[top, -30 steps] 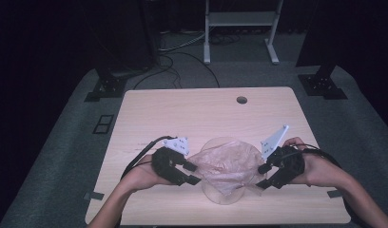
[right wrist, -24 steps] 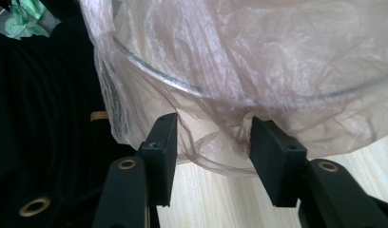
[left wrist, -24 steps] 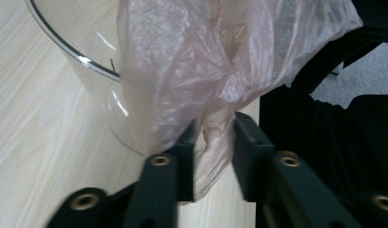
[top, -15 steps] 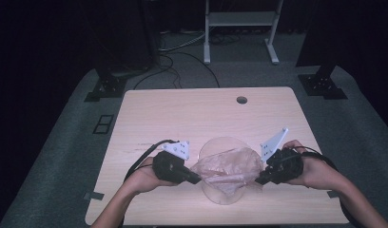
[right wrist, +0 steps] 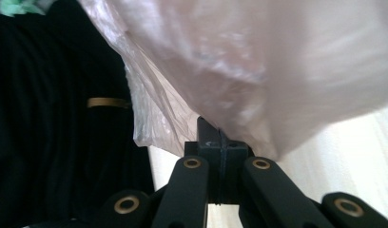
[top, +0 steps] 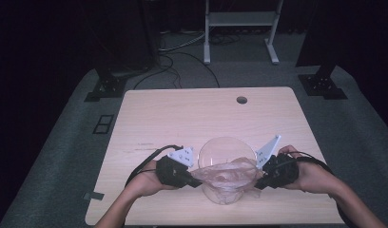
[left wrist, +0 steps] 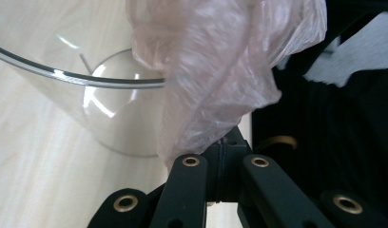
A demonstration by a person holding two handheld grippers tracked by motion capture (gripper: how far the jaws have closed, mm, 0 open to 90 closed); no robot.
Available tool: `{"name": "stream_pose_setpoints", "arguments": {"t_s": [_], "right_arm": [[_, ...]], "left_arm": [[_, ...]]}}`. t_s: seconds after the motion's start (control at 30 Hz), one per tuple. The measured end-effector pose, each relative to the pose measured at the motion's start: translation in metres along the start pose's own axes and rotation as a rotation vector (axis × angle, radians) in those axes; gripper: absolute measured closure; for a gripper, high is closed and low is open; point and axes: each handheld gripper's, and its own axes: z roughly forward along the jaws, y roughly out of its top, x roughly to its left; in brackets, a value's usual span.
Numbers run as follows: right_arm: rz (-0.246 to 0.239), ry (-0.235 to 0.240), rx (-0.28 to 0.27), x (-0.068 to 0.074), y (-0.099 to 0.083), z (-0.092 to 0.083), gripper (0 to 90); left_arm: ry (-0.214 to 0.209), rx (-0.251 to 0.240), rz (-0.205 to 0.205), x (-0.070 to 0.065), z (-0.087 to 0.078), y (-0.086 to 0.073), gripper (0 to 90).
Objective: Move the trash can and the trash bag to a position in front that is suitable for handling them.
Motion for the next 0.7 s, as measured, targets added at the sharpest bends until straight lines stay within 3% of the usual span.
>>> {"name": "stream_pose_setpoints", "arguments": {"t_s": [0.17, 0.3, 0.33, 0.4, 0.53, 0.7], "right_arm": [[0.005, -0.021, 0.006, -0.003, 0.001, 0.005, 90.0], [0.014, -0.044, 0.003, -0.004, 0.0, 0.004, 88.8], [0.024, -0.024, -0.003, -0.004, -0.002, 0.002, 82.0], [0.026, -0.04, -0.042, -0.002, -0.006, -0.004, 74.2], [0.025, -0.052, -0.108, 0.003, -0.013, -0.021, 69.9], [0.009, -0.084, -0.144, 0.014, -0.016, -0.039, 64.8]], "left_arm": [[0.042, 0.025, 0.023, 0.0, 0.003, 0.001, 90.0], [0.049, 0.018, 0.015, 0.001, -0.002, -0.001, 88.8], [0.045, 0.001, 0.005, 0.0, -0.005, -0.002, 83.3], [0.036, -0.013, 0.001, -0.002, -0.011, -0.003, 74.1], [0.041, -0.032, -0.002, -0.008, -0.022, -0.001, 65.6], [0.023, -0.044, 0.007, -0.016, -0.033, 0.003, 58.9]]}}
